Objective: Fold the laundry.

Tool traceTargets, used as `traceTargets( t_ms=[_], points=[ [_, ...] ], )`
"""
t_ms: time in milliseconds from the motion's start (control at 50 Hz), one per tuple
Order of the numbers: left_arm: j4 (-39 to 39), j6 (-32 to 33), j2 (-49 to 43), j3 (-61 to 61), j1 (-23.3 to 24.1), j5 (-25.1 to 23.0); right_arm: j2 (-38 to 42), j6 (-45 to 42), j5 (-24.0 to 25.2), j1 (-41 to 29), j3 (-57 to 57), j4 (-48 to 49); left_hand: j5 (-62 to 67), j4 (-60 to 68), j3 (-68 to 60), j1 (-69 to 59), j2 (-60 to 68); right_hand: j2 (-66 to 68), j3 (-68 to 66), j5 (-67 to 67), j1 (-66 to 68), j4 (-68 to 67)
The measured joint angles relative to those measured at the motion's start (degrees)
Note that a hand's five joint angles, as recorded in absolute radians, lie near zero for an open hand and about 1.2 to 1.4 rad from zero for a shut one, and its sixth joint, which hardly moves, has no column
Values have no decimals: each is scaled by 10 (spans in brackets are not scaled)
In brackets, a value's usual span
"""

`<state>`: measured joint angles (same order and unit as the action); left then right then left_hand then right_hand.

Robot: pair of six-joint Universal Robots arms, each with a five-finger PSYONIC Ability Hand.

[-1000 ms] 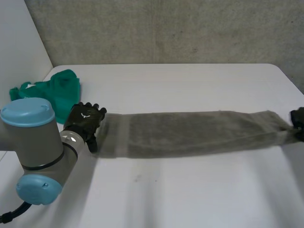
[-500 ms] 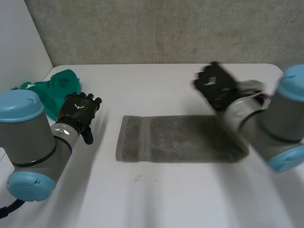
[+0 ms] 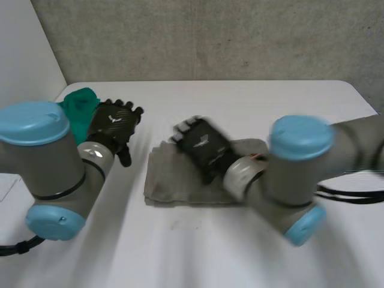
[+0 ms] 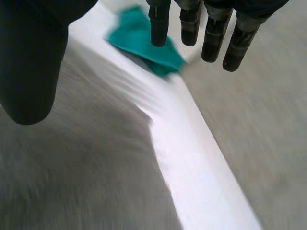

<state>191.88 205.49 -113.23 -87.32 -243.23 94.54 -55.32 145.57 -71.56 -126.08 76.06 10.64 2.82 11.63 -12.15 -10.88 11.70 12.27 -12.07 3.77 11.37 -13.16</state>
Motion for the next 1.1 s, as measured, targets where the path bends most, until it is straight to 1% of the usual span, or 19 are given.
traceTargets(
  t_ms=[60, 140, 220, 260, 280, 300, 320, 440, 640, 680, 720, 800, 880, 900, 920, 980, 1000, 1060, 1100],
  points=[
    [1, 0, -16, 22, 21, 1, -40, 98, -9, 58, 39, -25, 0, 0, 0, 0, 0, 0, 0, 0, 0, 0],
    [1, 0, -36, 40, 41, 2, -64, 157, -9, 112, 92, -45, 0, 0, 0, 0, 0, 0, 0, 0, 0, 0],
    [1, 1, -54, 51, 58, 3, -70, 155, -9, 154, 137, -52, 0, 0, 0, 0, 0, 0, 0, 0, 0, 0],
    [1, 1, -62, 55, 65, 4, -68, 139, -10, 174, 156, -54, 0, 0, 0, 0, 0, 69, -70, 55, 52, -58],
    [1, 1, -68, 57, 71, 4, -62, 117, -12, 190, 169, -54, 0, 0, 0, 0, 0, 237, -238, 214, 217, -227],
    [0, 1, -70, 57, 73, 5, -60, 112, -12, 193, 171, -54, 0, 0, 0, 0, 0, 297, -296, 257, 259, -273],
    [0, 1, -73, 56, 75, 5, -55, 98, -13, 200, 174, -54, 0, 0, 0, 0, 0, 453, -449, 405, 375, -428],
    [-1, 0, -74, 50, 78, 6, -36, 55, -20, 212, 160, -54, 0, 0, 0, 0, 0, 550, -556, 517, 417, -549],
    [-5, 0, -34, 31, 48, 8, -25, 39, -55, 152, 46, -70, 0, 0, 0, 0, 0, 550, -556, 524, 425, -549],
    [-5, -1, -14, 26, 29, 9, -16, 21, -61, 88, -10, -77, 0, 0, 0, 0, 0, 550, -556, 526, 425, -549],
    [-5, -2, -10, 25, 25, 9, -12, 15, -62, 71, -23, -78, 0, 0, 0, 0, 0, 550, -556, 526, 425, -549],
    [-4, -22, 17, 24, -3, 29, 36, -48, -49, -53, -103, -84, 0, 0, 0, 0, 0, 550, -556, 526, 425, -549],
    [-4, -37, 22, 25, -11, 43, 66, -65, -41, -92, -129, -83, 0, 0, 0, 0, 0, 544, -550, 525, 420, -548],
    [-4, -42, 22, 25, -13, 46, 74, -67, -40, -100, -135, -83, 0, 0, 0, 0, 0, 471, -477, 449, 336, -470],
    [-5, -53, 22, 25, -14, 52, 93, -64, -43, -116, -152, -84, 0, 0, 0, 0, 0, 233, -255, 234, 123, -251],
    [-5, -59, 22, 25, -14, 54, 100, -53, -49, -122, -159, -84, 0, 0, 0, 0, 0, 152, -164, 143, 59, -160],
    [-6, -67, 19, 25, -11, 56, 100, -12, -65, -123, -167, -86, 0, 0, 0, 0, 0, 16, -19, 11, 2, -13],
    [-7, -70, 16, 26, -4, 55, 95, 26, -76, -119, -168, -88, 0, 0, 0, 0, 0, 16, -19, 11, 2, -13],
    [-7, -72, 8, 28, 10, 53, 76, 111, -90, -97, -163, -94, 0, 0, 0, 0, 0, 1, -1, 0, 0, 0]
  ],
)
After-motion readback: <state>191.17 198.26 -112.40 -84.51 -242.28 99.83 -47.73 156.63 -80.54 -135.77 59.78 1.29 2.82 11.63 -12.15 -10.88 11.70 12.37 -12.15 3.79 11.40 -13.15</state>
